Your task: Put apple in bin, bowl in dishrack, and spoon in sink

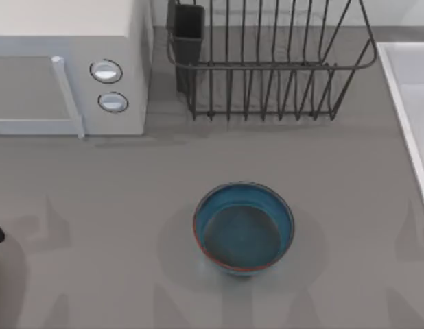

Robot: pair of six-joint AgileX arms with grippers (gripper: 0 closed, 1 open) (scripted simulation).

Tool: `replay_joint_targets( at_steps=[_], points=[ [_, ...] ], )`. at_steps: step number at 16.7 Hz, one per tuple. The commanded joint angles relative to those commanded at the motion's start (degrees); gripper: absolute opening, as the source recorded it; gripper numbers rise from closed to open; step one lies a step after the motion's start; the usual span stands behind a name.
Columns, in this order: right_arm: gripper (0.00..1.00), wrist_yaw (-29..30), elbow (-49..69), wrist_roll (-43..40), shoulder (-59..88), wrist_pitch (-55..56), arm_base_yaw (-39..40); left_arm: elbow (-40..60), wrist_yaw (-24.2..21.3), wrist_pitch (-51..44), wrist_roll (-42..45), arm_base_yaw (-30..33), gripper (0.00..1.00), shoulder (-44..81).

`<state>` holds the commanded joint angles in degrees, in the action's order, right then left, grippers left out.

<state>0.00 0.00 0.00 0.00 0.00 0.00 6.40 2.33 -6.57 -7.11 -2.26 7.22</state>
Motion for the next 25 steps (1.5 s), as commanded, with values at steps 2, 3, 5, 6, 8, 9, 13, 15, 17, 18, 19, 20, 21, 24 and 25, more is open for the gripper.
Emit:
replay_joint_targets(
  at_steps=[2,3,5,6,8,9,13,15,17,18,19,20,21,24,25],
  points=[
    [1.00,0.00,0.00,0.00,0.00,0.00,0.00,-4.10,-1.40,4.24,4.66,1.36,1.00,-4.73],
    [1.00,0.00,0.00,0.00,0.00,0.00,0.00,-5.43,-1.92,5.59,6.08,1.86,1.00,-6.17],
    [1.00,0.00,0.00,0.00,0.00,0.00,0.00,-6.40,-2.33,6.57,7.11,2.26,1.00,-7.22],
    [1.00,0.00,0.00,0.00,0.00,0.00,0.00,-6.40,-2.33,6.57,7.11,2.26,1.00,-7.22],
    [1.00,0.00,0.00,0.00,0.00,0.00,0.00,-6.40,-2.33,6.57,7.11,2.26,1.00,-7.22],
    [1.00,0.00,0.00,0.00,0.00,0.00,0.00,-6.40,-2.33,6.57,7.11,2.26,1.00,-7.22],
    [1.00,0.26,3.55,2.24,3.52,-2.70,2.85,-6.40,-2.33,6.57,7.11,2.26,1.00,-7.22],
    [1.00,0.46,8.96,5.35,8.93,-6.69,6.74,-6.40,-2.33,6.57,7.11,2.26,1.00,-7.22],
    [1.00,0.60,16.36,9.34,16.76,-12.05,11.58,-6.40,-2.33,6.57,7.11,2.26,1.00,-7.22],
    [1.00,0.64,20.61,11.56,21.56,-15.16,14.18,-6.40,-2.33,6.57,7.11,2.26,1.00,-7.22],
    [1.00,0.66,25.08,13.86,26.86,-18.51,16.80,-6.40,-2.33,6.57,7.11,2.26,1.00,-7.22],
    [1.00,0.67,29.70,16.21,32.60,-22.07,19.40,-6.40,-2.33,6.57,7.11,2.26,1.00,-7.22],
    [1.00,0.65,34.44,18.57,38.68,-25.80,21.92,-6.40,-2.33,6.57,7.11,2.26,1.00,-7.22],
    [1.00,0.44,48.96,25.24,57.65,-37.35,28.56,-6.40,-2.33,6.57,7.11,2.26,1.00,-7.22],
    [1.00,0.34,53.68,27.21,63.84,-41.15,30.36,-6.40,-2.33,6.57,7.11,2.26,1.00,-7.22]
  ],
)
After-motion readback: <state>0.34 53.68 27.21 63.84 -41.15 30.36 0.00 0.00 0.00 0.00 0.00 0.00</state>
